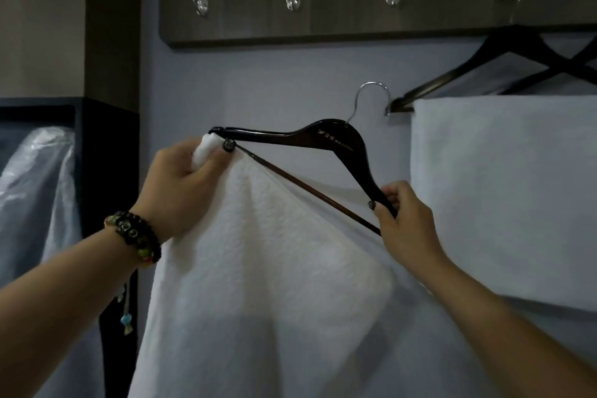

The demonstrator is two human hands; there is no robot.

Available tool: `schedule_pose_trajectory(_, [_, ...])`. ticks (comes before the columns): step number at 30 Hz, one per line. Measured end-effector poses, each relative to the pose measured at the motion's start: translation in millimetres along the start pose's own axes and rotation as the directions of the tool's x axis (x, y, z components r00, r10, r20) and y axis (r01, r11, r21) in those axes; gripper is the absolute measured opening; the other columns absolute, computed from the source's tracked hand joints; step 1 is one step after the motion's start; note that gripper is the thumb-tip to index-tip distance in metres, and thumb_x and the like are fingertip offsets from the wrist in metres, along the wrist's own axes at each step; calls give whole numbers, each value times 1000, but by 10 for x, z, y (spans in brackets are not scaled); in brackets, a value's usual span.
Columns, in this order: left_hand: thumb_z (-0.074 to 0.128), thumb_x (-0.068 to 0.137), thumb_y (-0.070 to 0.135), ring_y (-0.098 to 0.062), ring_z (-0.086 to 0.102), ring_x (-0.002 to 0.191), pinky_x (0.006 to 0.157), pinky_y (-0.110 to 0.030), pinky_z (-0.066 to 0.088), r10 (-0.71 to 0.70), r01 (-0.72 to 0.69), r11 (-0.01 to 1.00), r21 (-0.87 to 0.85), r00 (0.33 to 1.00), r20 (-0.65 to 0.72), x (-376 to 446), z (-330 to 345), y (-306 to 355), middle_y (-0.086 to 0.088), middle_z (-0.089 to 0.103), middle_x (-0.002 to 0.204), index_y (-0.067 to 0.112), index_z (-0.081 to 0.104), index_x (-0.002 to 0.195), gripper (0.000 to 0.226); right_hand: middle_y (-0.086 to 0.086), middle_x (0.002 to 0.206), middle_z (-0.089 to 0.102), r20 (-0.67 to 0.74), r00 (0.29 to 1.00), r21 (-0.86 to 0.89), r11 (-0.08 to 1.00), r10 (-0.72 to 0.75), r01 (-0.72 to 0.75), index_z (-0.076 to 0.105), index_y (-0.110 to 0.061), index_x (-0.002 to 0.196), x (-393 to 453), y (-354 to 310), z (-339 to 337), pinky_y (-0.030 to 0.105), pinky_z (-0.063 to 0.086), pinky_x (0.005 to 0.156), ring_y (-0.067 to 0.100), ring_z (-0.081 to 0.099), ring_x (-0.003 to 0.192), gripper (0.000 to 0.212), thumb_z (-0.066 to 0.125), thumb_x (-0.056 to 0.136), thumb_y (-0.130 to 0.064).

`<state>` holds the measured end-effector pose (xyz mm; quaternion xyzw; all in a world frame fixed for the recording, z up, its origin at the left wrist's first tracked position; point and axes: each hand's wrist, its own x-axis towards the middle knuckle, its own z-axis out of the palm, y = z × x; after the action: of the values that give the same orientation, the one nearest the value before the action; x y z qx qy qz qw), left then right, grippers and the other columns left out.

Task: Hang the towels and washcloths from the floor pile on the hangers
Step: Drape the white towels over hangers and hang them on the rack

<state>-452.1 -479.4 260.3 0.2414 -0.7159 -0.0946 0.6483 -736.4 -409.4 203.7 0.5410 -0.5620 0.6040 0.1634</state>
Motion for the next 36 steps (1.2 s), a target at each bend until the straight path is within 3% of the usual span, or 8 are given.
schedule_pose_trajectory(3, [58,91,43,-13,48,59,58,-33,43,-59,58,997,-42,998,-12,-332,73,224,-3,52,66,-1,59,78,46,-16,85,57,-70,994,68,995,78,-74,53,-16,95,-574,125,-348,3,42,63,-16,54,78,15,61,90,-4])
schedule_pose_trajectory(8, [58,92,44,-12,48,60,59,-32,43,-142,142,985,-100,990,7,-911,201,616,-4,51,67,-4,57,80,49,-13,88,62,-159,968,182,970,193,-163,55,-21,92,-1504,238,-948,5,44,65,-9,59,81,17,61,90,-5])
schedule_pose_trajectory(12, [56,93,43,-1,44,47,47,-19,42,-195,196,975,-100,981,19,-1334,323,946,12,52,57,4,56,71,44,-14,97,63,-199,956,218,960,218,-173,55,-31,93,-1995,211,-1312,4,44,71,-5,60,91,30,62,88,-3])
schedule_pose_trajectory(17, [54,94,41,5,47,43,43,-7,37,-235,240,960,-143,971,48,-1692,407,1307,22,50,46,14,50,62,42,1,119,55,-237,954,108,981,185,-163,60,-13,99,-2364,204,-1657,-1,36,84,-5,49,113,22,63,84,4])
schedule_pose_trajectory(24, [54,94,44,-7,51,54,53,-26,45,-276,294,924,-244,955,107,-1864,419,1622,3,56,61,3,55,69,48,7,124,48,-326,934,27,989,148,-148,62,-5,92,-2848,84,-1766,-1,33,91,-14,41,117,16,67,81,6])
schedule_pose_trajectory(29, [57,90,51,-28,57,70,67,-54,52,-450,499,788,-360,867,216,-1915,326,1631,-16,60,77,-12,56,85,64,9,106,53,-403,900,96,986,167,-140,62,-7,96,-3054,-130,-1572,1,34,90,4,50,108,18,61,81,-16])
schedule_pose_trajectory(32, [56,91,50,-29,55,72,68,-45,48,-533,593,697,-403,805,262,-1932,236,1580,-16,59,81,-1,64,89,51,6,98,52,-381,915,122,988,135,-95,59,-13,98,-3153,-264,-1467,1,36,86,-10,51,99,16,60,82,-11])
schedule_pose_trajectory(36, [53,95,45,-27,63,71,64,-34,54,-598,670,624,-401,741,307,-1962,95,1501,-20,64,81,-7,65,90,53,-8,105,52,-324,939,118,990,112,-77,64,-19,101,-3318,-338,-1334,5,40,86,-7,53,100,19,58,84,-11])
